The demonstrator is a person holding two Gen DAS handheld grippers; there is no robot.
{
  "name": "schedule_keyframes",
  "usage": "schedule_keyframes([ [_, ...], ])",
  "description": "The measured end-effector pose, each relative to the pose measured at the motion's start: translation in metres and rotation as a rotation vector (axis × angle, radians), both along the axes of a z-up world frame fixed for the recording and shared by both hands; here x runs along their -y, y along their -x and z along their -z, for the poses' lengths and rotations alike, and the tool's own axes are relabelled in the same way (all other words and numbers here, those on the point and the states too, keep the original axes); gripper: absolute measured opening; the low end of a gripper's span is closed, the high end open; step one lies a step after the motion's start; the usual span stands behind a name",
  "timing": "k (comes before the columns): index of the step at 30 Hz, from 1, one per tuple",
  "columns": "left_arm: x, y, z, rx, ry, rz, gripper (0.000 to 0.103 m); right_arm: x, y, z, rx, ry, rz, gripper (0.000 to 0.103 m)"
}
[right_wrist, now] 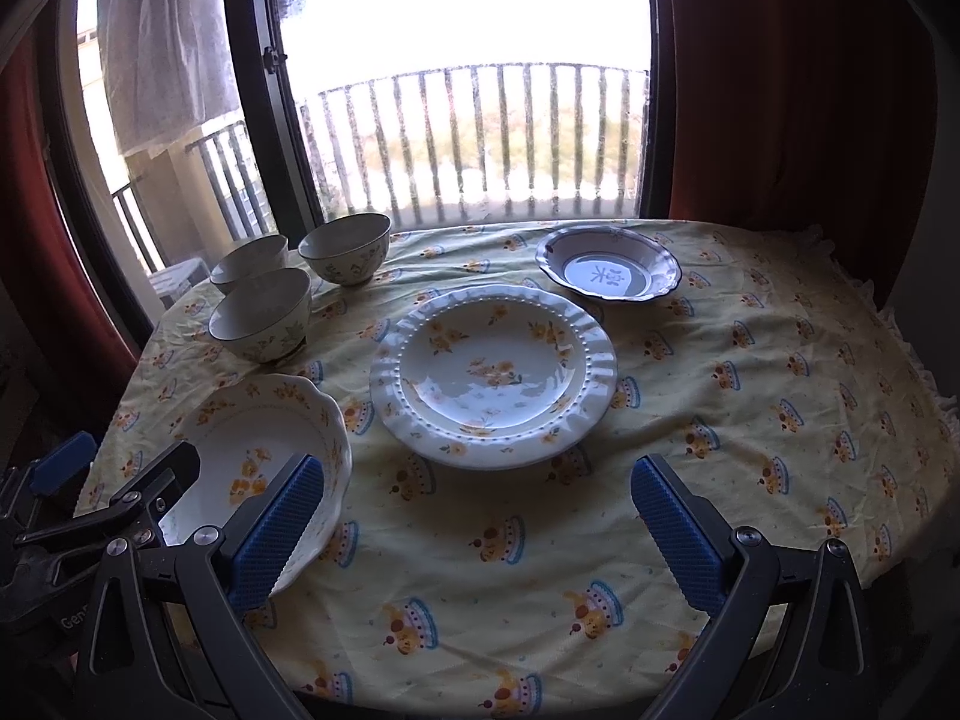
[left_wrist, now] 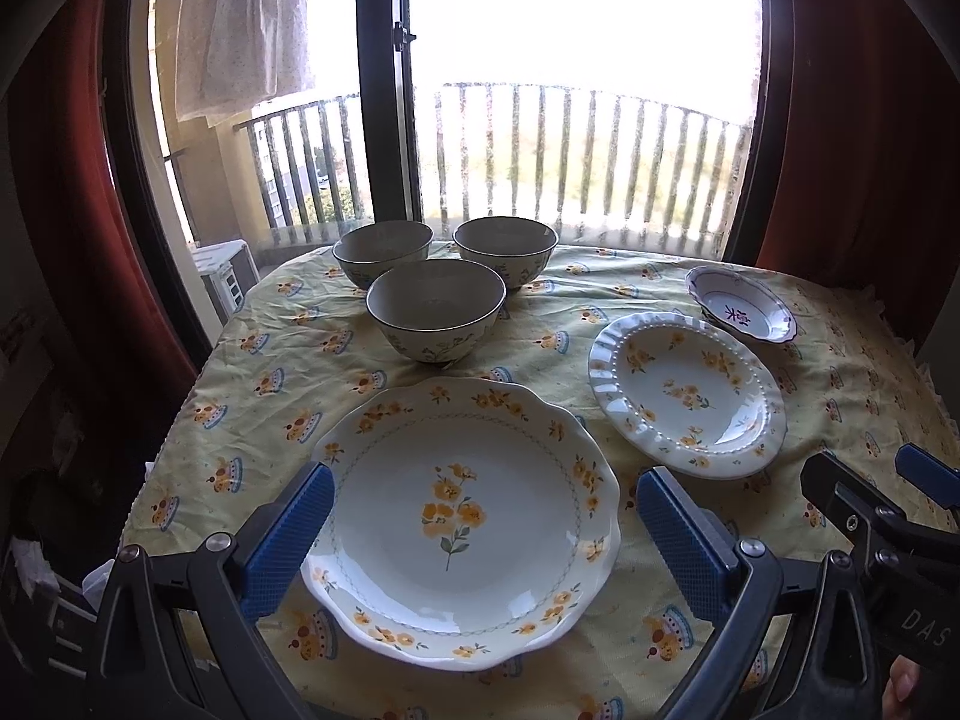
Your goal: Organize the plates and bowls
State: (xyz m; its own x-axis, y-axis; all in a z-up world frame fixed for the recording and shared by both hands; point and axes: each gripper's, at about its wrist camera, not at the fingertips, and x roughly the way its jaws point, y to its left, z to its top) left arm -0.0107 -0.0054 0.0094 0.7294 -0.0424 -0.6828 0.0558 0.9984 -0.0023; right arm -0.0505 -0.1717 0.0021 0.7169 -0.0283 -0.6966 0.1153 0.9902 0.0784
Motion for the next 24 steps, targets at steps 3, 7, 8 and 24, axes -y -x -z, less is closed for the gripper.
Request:
schedule_keyframes([
  [3,0.0001,0.0004,-0.0003,0.002,-0.002,0.001,0.101,0.0002,0.0005,-0.0004,0.003,0.004,0.002,0.103],
  [7,-0.0008,0.0023,-0.001,0.011,-0.002,0.001,0.101,0.0004,0.0019,-0.0009,0.009,0.005,0.002,0.103],
  [8,-0.001,0.0028,-0.0013,0.014,0.0,0.001,0.101,0.0005,0.0019,-0.0009,0.009,0.005,0.001,0.103],
  [24,0.0001,0.0066,-0.0019,0.016,0.0,-0.002,0.101,0.0017,0.006,-0.0024,0.014,0.0,0.001,0.103],
])
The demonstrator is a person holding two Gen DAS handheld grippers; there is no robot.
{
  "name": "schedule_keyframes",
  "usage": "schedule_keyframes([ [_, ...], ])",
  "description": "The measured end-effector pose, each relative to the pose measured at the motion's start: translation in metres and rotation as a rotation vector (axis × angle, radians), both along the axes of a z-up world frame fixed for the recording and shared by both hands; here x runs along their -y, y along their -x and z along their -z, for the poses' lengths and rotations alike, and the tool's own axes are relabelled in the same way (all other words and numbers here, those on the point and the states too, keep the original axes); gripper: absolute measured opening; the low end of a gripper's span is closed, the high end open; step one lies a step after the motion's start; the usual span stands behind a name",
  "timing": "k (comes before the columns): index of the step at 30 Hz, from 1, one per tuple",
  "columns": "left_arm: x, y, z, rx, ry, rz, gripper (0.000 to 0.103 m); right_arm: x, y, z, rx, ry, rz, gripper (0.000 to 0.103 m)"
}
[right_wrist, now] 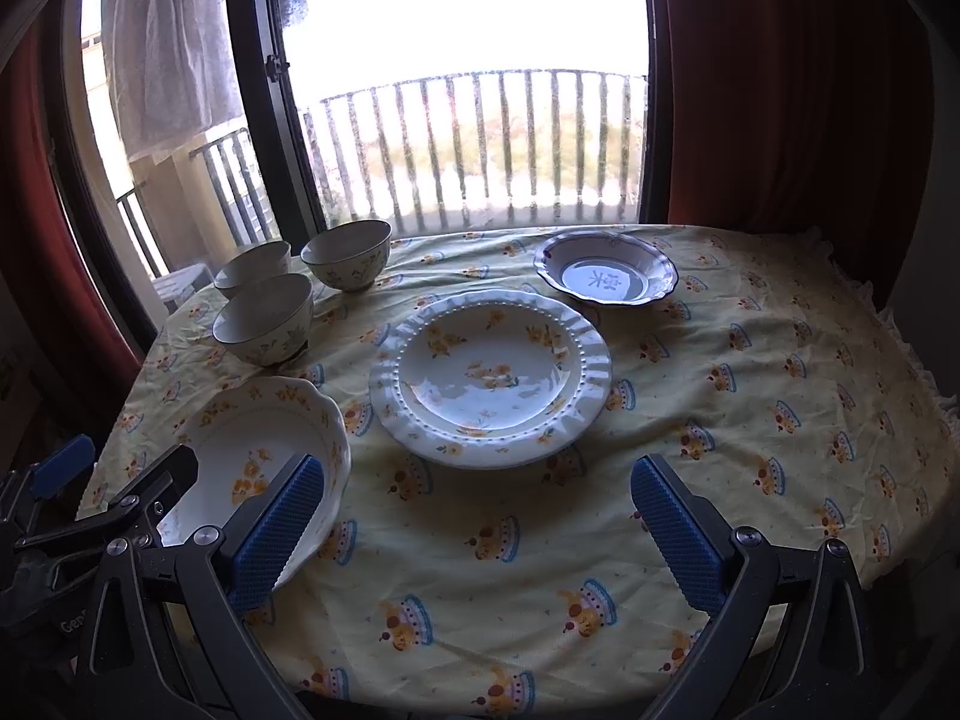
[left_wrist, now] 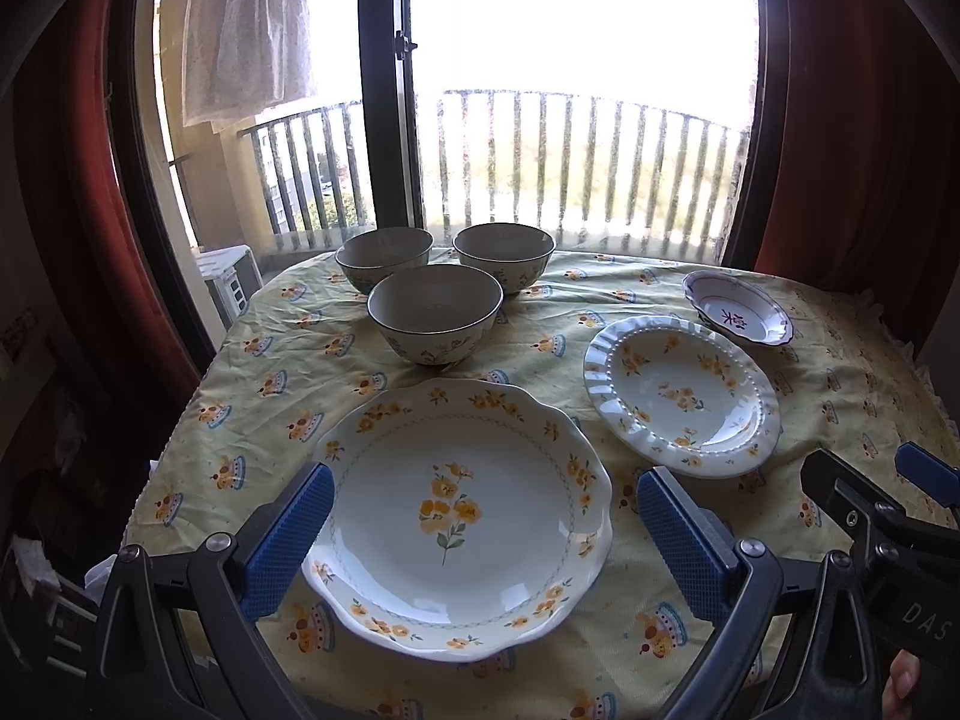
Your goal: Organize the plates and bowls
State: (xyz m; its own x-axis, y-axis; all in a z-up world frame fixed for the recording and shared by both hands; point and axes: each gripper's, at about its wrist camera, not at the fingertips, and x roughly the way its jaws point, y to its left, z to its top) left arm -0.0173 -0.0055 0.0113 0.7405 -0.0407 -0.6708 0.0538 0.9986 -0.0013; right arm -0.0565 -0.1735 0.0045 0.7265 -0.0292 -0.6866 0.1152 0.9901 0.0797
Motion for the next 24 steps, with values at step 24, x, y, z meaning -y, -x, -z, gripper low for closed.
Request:
schedule_keyframes([
  [24,0.0026,0.0026,0.0014,-0.008,0.002,-0.003,0.101,0.0042,0.0015,-0.0012,0.006,0.009,0.003,0.103],
])
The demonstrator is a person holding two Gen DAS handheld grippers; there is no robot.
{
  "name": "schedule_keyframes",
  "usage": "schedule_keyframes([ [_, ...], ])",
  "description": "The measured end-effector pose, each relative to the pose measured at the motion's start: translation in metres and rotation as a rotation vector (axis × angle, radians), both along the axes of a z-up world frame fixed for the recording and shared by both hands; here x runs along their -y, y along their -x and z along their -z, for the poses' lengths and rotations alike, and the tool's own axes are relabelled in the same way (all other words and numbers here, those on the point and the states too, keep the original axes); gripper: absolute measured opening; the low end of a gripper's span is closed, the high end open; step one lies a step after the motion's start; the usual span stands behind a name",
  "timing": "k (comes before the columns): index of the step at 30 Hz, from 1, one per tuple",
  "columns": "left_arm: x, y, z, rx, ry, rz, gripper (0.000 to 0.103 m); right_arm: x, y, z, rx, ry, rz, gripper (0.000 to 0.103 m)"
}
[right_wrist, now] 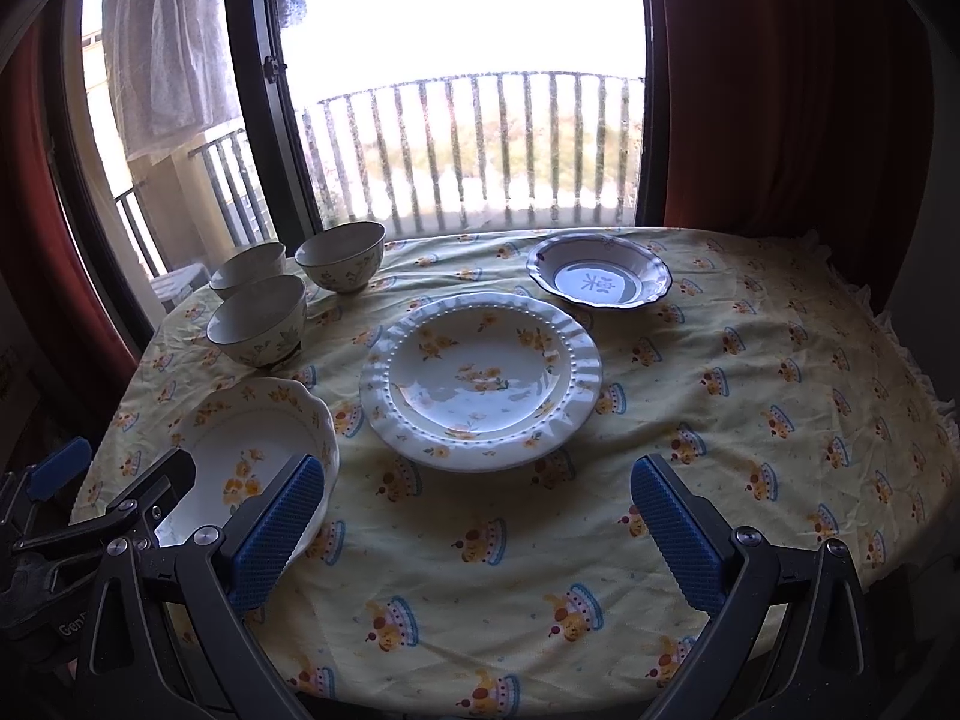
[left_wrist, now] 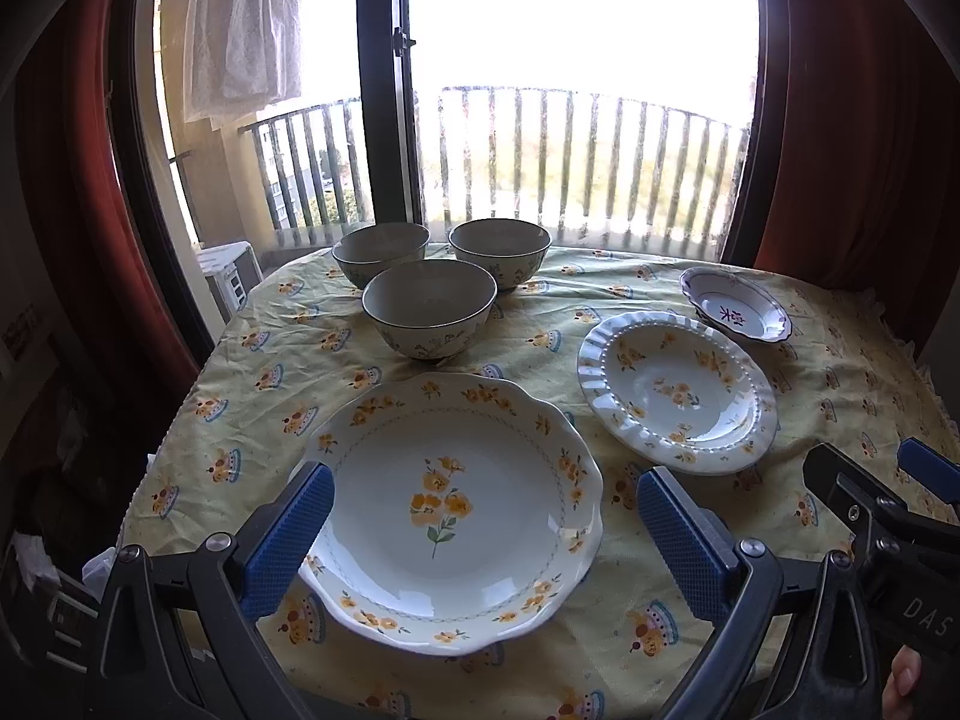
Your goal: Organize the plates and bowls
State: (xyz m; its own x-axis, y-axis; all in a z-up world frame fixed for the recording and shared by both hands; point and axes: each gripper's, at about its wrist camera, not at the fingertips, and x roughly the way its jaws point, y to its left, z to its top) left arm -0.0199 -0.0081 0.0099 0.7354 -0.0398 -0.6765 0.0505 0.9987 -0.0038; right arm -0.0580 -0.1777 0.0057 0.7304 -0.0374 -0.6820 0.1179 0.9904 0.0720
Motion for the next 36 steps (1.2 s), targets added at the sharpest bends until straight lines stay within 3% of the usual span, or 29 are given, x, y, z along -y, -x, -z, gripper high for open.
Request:
schedule_keyframes([
  [4,0.003,0.001,0.002,-0.009,-0.001,-0.003,0.101,0.001,0.0,0.0,-0.001,-0.002,-0.001,0.103],
  [8,0.002,-0.002,0.005,-0.031,-0.048,-0.028,0.101,0.0,-0.006,0.002,-0.015,-0.016,-0.003,0.103],
  [13,-0.015,-0.011,0.013,-0.094,-0.024,-0.061,0.1,-0.012,-0.018,0.011,-0.072,-0.034,-0.041,0.103],
  [20,-0.031,-0.035,0.031,-0.169,-0.032,-0.024,0.098,-0.039,-0.046,0.024,-0.136,-0.041,-0.068,0.101],
  [31,-0.068,-0.095,0.068,-0.312,-0.02,-0.009,0.082,-0.083,-0.102,0.057,-0.249,-0.066,-0.011,0.095],
  [36,-0.073,-0.112,0.089,-0.385,-0.053,0.018,0.079,-0.1,-0.121,0.082,-0.326,-0.059,0.014,0.089],
])
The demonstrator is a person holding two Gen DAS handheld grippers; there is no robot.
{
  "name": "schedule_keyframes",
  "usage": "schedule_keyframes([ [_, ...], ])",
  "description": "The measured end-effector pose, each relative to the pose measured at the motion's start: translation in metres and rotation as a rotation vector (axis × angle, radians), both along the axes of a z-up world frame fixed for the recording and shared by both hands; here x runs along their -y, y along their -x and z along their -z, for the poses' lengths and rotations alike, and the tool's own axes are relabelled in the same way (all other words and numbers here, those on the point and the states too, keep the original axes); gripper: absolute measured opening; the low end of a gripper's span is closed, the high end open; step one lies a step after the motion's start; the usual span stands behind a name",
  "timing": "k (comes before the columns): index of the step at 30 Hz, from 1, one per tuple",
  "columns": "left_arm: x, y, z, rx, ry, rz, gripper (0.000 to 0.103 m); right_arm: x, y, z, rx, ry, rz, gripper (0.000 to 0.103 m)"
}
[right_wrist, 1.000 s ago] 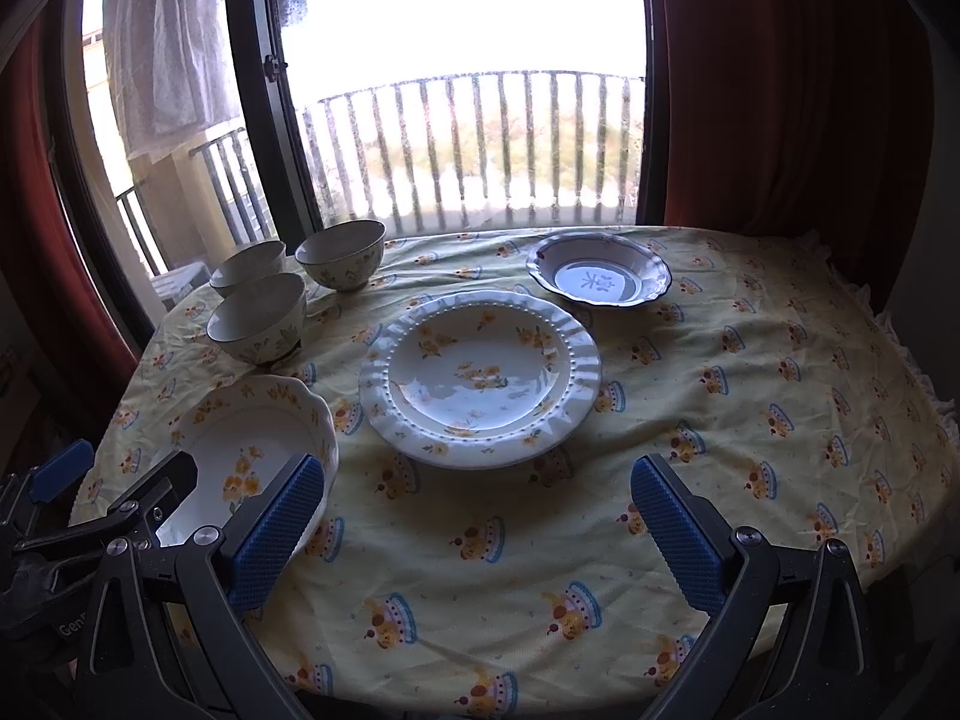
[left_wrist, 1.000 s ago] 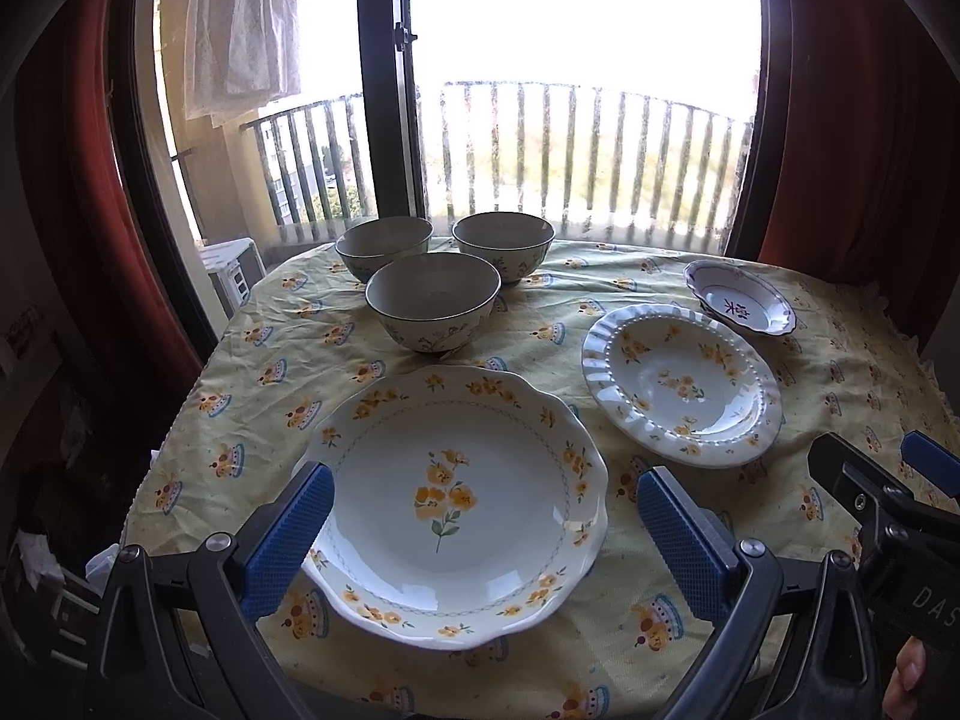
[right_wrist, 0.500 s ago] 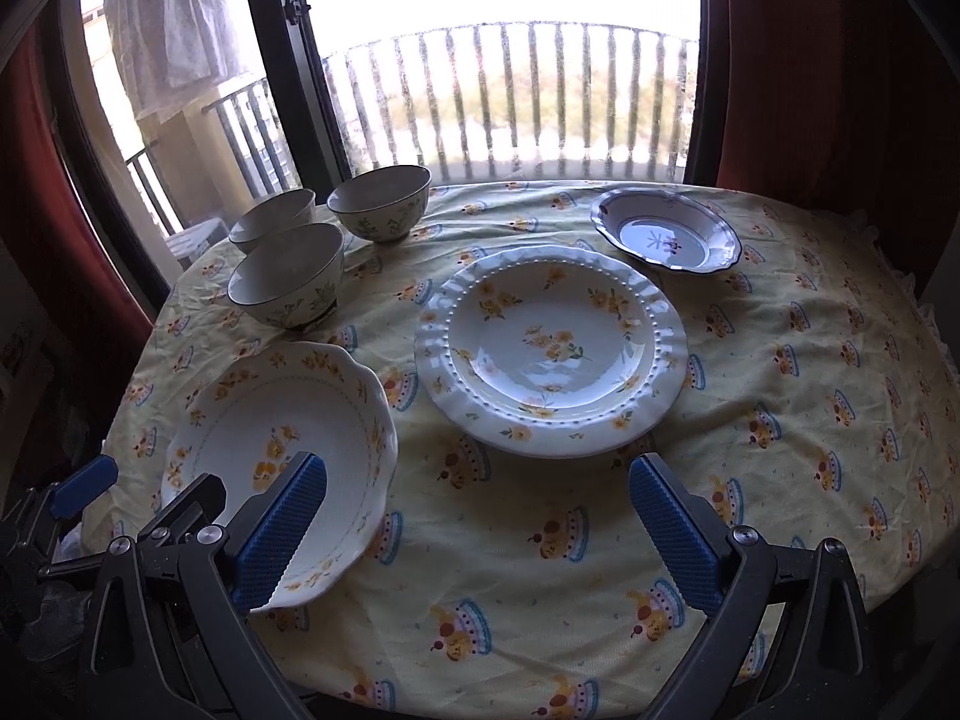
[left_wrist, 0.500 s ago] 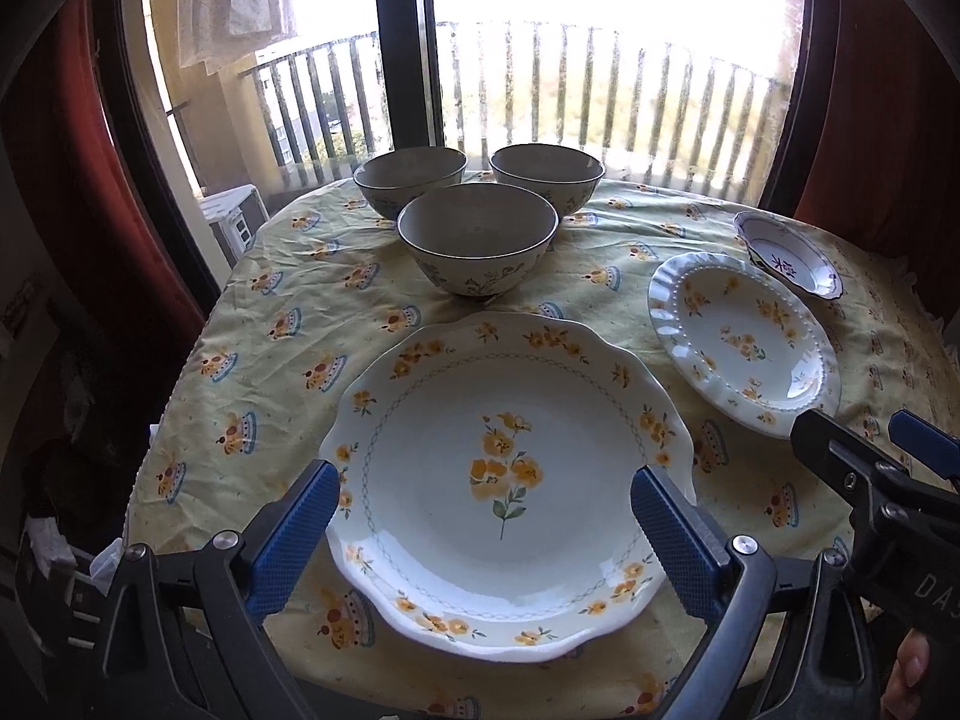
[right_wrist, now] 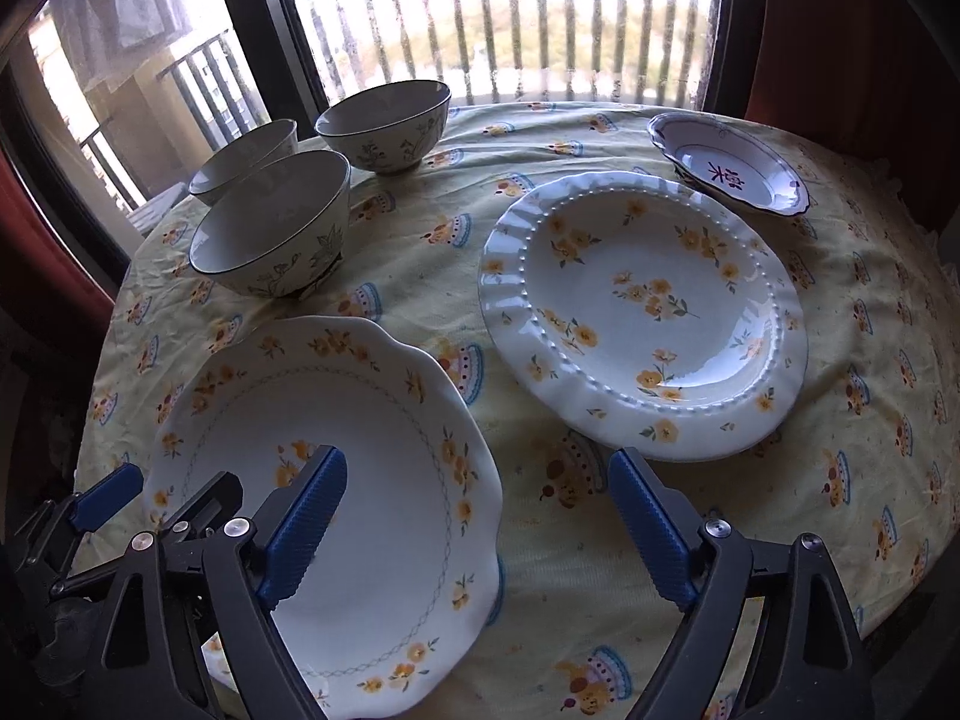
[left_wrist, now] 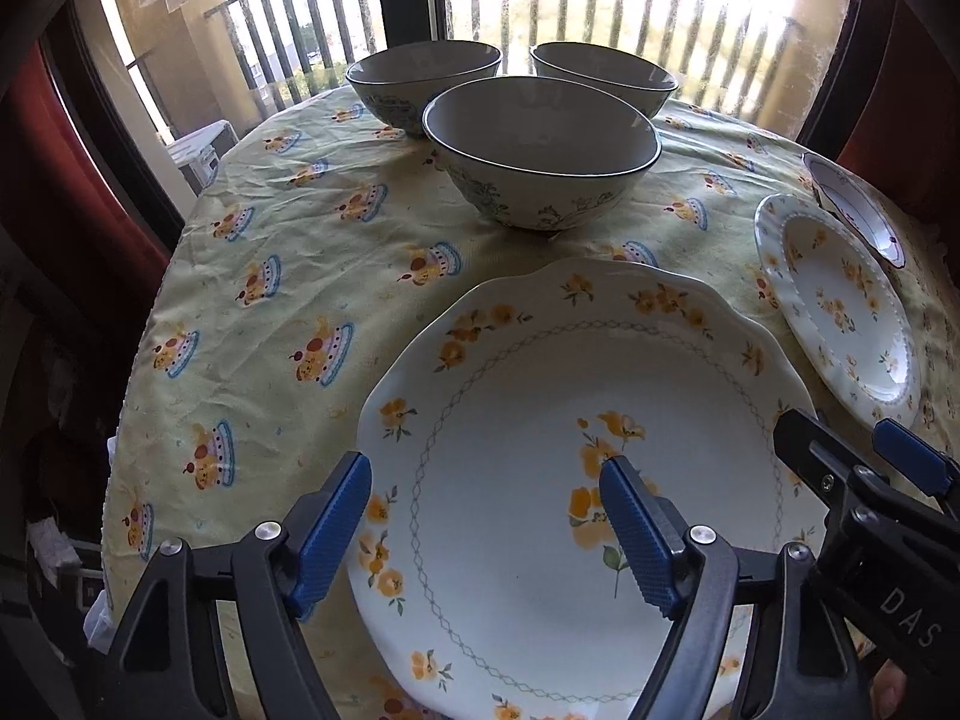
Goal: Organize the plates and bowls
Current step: 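Move the left gripper to the large yellow-flower plate rim while the right gripper grips it too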
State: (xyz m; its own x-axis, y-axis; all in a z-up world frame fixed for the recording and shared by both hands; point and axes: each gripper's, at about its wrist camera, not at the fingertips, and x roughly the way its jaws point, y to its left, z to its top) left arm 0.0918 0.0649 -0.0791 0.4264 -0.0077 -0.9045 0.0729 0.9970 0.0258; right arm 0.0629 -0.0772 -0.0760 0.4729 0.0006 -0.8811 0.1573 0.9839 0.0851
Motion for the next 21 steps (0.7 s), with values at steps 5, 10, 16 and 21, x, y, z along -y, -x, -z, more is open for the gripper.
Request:
schedule_keyframes([
  [5,0.003,-0.013,0.004,0.047,-0.065,0.094,0.078,-0.002,-0.017,0.016,-0.055,-0.024,0.045,0.087],
  [10,-0.015,-0.034,0.017,-0.061,0.008,0.066,0.071,-0.004,-0.026,0.021,-0.108,-0.025,0.073,0.075],
  [16,-0.025,-0.041,0.025,-0.105,0.065,0.063,0.066,-0.013,-0.032,0.033,-0.174,-0.015,0.072,0.062],
  [21,-0.017,-0.04,0.024,-0.121,0.066,0.092,0.066,-0.011,-0.035,0.035,-0.179,-0.011,0.088,0.062],
])
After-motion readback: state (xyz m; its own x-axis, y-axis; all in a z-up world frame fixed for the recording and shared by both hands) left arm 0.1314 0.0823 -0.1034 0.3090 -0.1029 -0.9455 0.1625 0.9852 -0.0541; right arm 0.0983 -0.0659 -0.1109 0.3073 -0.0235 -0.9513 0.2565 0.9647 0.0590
